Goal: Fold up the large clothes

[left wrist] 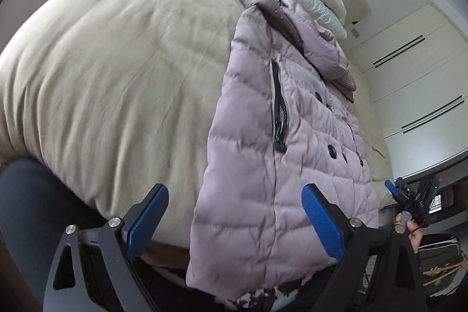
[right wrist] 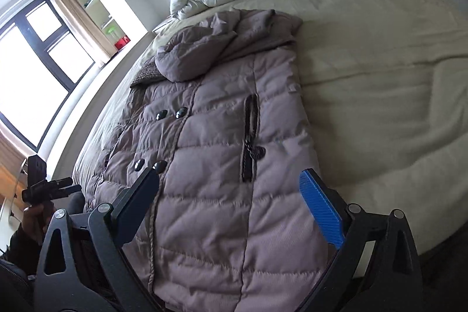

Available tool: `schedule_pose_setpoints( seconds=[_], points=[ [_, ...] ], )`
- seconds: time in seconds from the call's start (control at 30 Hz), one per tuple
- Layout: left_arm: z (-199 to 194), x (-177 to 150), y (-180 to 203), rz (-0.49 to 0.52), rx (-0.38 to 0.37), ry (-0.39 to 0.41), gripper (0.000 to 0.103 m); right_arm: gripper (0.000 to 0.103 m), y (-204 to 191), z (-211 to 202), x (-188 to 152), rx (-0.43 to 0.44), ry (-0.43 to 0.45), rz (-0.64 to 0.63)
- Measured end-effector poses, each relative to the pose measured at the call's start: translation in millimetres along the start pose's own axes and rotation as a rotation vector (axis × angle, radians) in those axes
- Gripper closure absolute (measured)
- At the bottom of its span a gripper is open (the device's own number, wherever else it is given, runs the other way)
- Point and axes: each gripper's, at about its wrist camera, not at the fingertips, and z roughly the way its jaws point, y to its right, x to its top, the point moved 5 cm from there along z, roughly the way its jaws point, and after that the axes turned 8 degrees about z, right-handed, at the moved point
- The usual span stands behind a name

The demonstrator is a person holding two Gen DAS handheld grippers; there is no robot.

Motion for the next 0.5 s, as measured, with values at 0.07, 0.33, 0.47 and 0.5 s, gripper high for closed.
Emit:
schedule_pose_setpoints(
  seconds=[0.07, 0.33, 0.47, 0.5],
  points=[
    [5, -12, 1, 0.014, 0.003, -0.029, 0.01, 0.005, 13, -5, -11, -0.016, -0.029, 0.018],
    [36, -37, -1, -0.05, -0.086, -0.141, 0.012, 0.005, 58, -8, -43, -0.077, -0.189, 0.109],
    [48, -42, 0, -0.069, -0.132, -0.167, 0.016, 0.005, 79, -3, -54, -0.084, -0.259, 0.197],
    [48, -42, 0, -0.066, -0.142, -0.17, 0.016, 0.005, 80, -3, -57, -0.076, -0.272, 0.203]
  ],
)
